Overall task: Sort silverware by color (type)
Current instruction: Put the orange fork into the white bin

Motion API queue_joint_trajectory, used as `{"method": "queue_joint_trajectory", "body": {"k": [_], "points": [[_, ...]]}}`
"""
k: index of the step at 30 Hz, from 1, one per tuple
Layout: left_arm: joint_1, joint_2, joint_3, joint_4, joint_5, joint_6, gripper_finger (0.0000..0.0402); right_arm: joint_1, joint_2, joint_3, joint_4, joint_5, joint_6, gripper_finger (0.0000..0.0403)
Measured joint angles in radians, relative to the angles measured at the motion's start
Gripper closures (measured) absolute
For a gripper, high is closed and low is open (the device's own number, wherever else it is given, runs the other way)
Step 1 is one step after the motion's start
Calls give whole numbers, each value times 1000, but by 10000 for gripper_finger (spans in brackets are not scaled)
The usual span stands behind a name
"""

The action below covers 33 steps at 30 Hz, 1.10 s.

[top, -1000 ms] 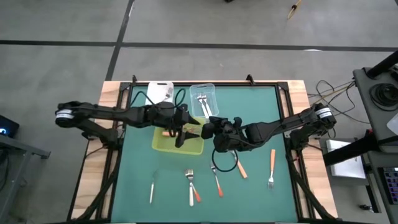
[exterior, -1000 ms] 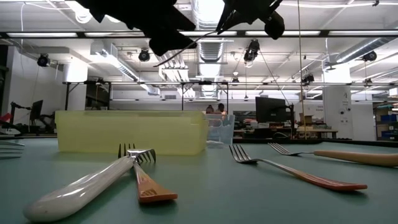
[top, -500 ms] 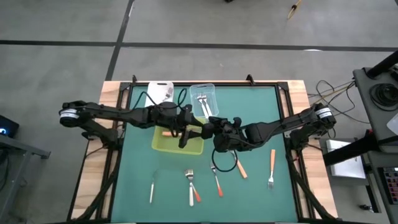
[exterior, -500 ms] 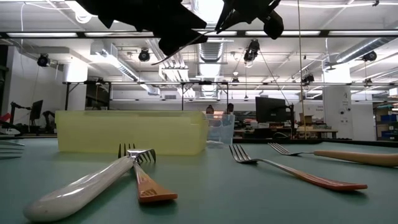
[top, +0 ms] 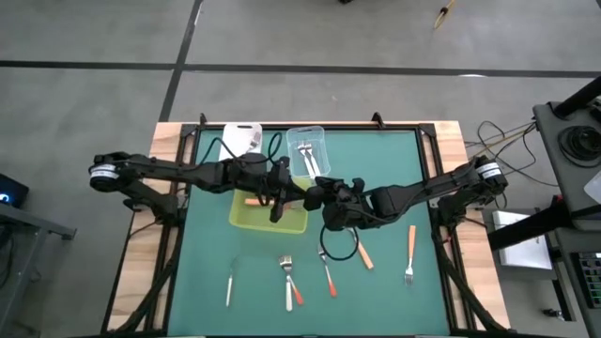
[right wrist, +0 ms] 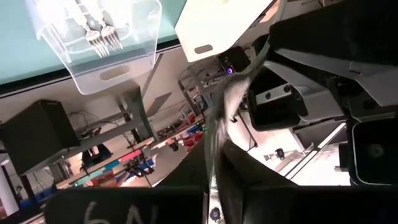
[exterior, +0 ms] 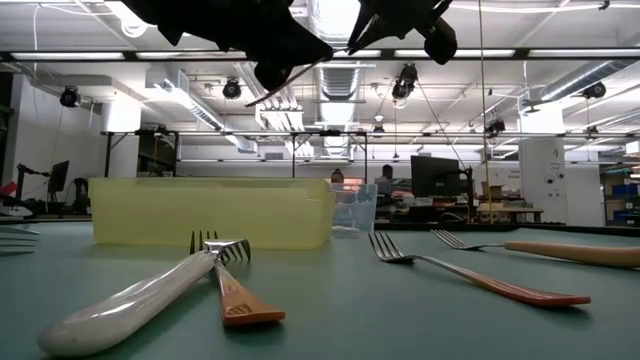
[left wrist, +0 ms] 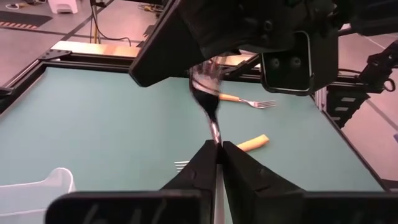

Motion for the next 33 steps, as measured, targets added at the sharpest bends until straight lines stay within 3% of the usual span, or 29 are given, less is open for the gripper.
{"method": "queue_joint_trajectory", "body": {"k": [10, 33], "points": [[0, -2, 0, 0, 9, -10, 401, 0, 0, 0, 4, -34, 7, 394], [13, -113, -1, -34, 11, -8, 401, -1, -11, 9, 113, 20, 251, 369]]}}
